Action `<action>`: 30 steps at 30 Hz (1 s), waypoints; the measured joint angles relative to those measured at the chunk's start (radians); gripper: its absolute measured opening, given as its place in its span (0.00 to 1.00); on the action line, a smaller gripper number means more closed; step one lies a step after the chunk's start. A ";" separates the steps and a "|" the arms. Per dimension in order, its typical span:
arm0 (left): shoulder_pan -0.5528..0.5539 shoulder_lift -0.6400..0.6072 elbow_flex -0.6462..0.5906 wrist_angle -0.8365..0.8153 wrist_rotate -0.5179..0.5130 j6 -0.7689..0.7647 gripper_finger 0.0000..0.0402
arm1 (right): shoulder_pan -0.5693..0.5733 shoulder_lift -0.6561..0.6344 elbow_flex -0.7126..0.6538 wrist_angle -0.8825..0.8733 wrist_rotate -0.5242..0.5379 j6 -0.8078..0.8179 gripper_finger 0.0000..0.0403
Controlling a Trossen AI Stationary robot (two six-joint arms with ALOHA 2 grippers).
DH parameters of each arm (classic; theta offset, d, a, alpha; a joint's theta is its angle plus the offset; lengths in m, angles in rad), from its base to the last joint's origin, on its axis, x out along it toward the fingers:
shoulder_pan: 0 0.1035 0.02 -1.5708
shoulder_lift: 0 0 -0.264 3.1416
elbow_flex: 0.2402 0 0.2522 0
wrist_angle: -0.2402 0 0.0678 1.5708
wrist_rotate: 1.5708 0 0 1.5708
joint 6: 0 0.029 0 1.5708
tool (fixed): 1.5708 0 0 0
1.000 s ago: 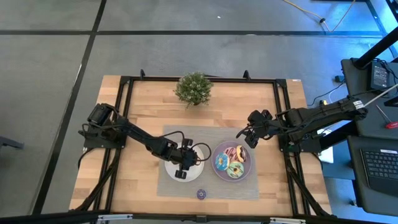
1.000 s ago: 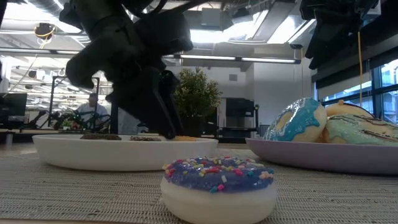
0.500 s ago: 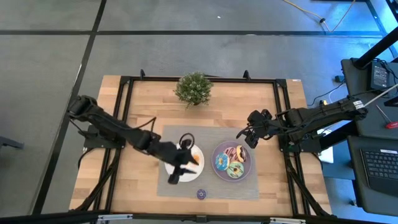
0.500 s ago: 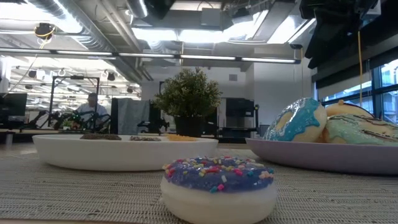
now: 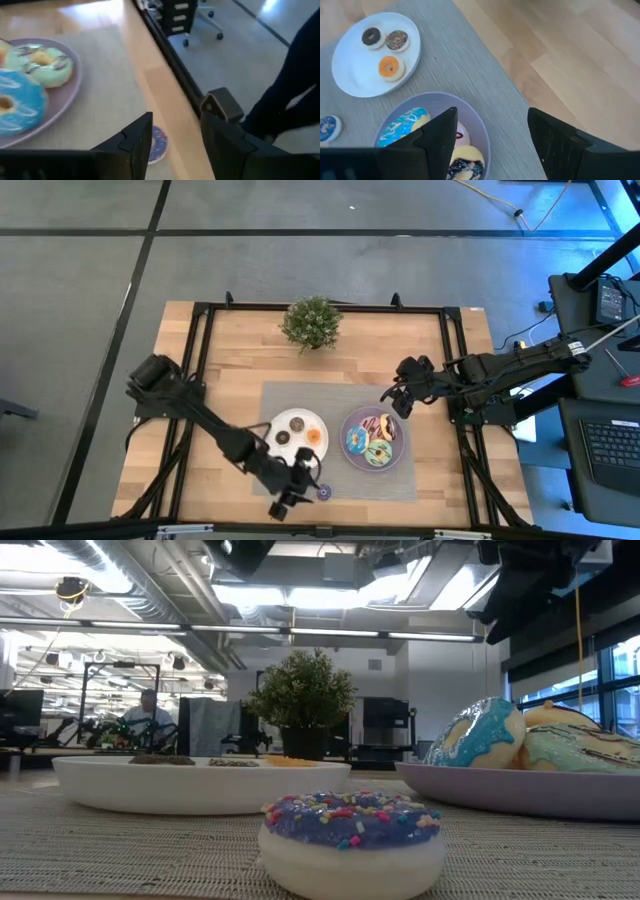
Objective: Pick & Place donuts
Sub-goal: Put the small blue donut on the white plate
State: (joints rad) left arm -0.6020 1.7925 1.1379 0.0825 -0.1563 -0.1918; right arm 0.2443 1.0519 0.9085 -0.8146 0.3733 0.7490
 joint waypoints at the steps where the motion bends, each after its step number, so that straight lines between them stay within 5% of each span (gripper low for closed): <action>1: -0.006 0.021 0.024 -0.009 -0.001 0.011 0.40 | 0.000 0.000 0.000 0.005 0.000 0.001 0.60; 13: -0.026 0.244 0.167 -0.047 -0.006 0.070 0.41 | 0.000 0.000 0.000 0.056 0.000 0.035 0.60; 30: -0.018 0.288 0.167 -0.098 -0.079 0.050 0.41 | 0.000 0.000 0.000 0.051 0.000 0.052 0.60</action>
State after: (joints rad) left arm -0.6197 2.0804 1.3048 -0.0152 -0.2349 -0.1420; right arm 0.2443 1.0519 0.9085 -0.7635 0.3737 0.8013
